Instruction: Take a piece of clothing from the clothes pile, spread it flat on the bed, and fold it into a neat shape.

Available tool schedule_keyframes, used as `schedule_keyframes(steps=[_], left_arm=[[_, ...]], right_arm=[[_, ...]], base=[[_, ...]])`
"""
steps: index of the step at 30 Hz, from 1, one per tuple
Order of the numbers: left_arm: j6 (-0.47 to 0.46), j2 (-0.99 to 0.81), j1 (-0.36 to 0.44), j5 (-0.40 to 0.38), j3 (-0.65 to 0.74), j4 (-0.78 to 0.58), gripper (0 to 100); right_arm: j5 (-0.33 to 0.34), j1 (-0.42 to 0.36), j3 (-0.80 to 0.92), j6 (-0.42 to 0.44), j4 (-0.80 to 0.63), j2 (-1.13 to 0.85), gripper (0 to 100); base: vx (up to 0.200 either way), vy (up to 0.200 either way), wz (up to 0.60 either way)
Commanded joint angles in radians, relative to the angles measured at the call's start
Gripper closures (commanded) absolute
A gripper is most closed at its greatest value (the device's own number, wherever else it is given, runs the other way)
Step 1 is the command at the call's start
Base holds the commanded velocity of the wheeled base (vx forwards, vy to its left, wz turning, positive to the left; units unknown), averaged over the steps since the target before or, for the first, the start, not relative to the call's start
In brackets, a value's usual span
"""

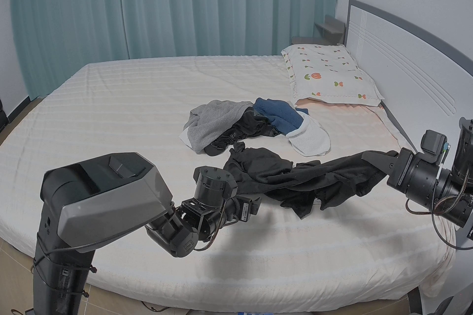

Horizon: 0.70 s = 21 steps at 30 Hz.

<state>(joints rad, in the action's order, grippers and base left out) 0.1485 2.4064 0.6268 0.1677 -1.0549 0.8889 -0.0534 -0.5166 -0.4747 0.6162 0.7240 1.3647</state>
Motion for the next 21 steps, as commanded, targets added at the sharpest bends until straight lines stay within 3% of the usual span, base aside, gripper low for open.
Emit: schedule_keyframes(steps=[1, 7, 13, 14, 21], left_arm=[[0.0, 0.053, -0.004, 0.023, -0.059, 0.002, 0], [-0.001, 0.186, -0.025, 0.085, -0.224, -0.002, 0], [0.011, 0.235, -0.056, 0.115, -0.286, -0.004, 0], [0.014, 0.234, -0.056, 0.115, -0.286, -0.004, 100], [0.169, 0.18, -0.064, 0.115, -0.252, -0.013, 100]], right_arm=[[0.0, 0.0, -0.012, -0.003, 0.0, -0.027, 100], [0.003, 0.001, -0.025, -0.001, 0.002, -0.036, 100], [0.003, 0.001, -0.032, 0.0, 0.003, -0.039, 100], [0.003, 0.001, -0.032, -0.001, 0.003, -0.039, 100], [0.009, 0.001, -0.021, 0.008, 0.003, -0.038, 100]], base=[[0.0, 0.0, 0.0], [0.0, 0.0, 0.0], [0.0, 0.0, 0.0], [0.0, 0.0, 0.0], [0.0, 0.0, 0.0]])
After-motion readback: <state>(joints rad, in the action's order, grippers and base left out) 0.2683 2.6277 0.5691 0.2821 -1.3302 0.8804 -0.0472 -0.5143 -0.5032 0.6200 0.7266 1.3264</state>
